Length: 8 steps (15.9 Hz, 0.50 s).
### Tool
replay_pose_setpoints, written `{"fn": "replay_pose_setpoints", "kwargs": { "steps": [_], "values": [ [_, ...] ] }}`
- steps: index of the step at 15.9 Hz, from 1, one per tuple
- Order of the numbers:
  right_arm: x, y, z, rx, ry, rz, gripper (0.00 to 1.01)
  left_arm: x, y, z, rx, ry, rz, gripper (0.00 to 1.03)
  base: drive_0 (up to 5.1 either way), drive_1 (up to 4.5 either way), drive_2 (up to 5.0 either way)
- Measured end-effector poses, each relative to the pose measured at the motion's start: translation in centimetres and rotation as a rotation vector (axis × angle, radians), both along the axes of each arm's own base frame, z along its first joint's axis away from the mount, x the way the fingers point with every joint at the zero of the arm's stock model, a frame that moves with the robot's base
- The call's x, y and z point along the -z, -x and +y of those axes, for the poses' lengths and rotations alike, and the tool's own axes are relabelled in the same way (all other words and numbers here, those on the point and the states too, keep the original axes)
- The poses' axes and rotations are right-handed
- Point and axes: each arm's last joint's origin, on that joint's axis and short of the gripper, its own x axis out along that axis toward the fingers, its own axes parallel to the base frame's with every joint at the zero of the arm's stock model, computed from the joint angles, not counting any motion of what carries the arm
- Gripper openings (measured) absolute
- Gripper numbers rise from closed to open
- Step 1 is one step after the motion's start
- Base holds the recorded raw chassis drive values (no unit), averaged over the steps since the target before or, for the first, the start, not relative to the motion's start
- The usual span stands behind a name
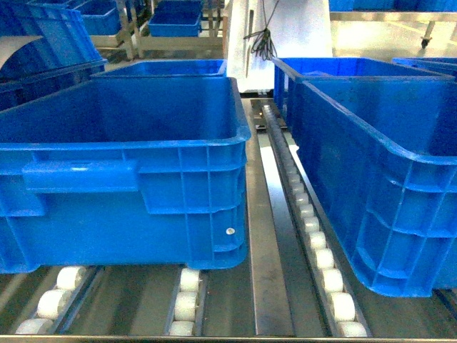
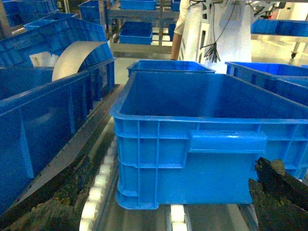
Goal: Sort blue parts and orange caps into right shelf containers
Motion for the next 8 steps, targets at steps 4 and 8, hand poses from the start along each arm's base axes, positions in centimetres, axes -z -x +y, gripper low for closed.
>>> {"fn": "replay_pose_setpoints", "kwargs": {
  "steps": [4,8],
  "values": [
    [0.0,0.0,0.0,0.0,0.0,0.0,0.98,0.0,0.0,0.0,0.0,0.0,0.0,0.98,0.0,0.0,0.0],
    [0.0,0.0,0.0,0.0,0.0,0.0,0.98,0.0,0.0,0.0,0.0,0.0,0.0,0.98,0.0,0.0,0.0]
  ]
}}
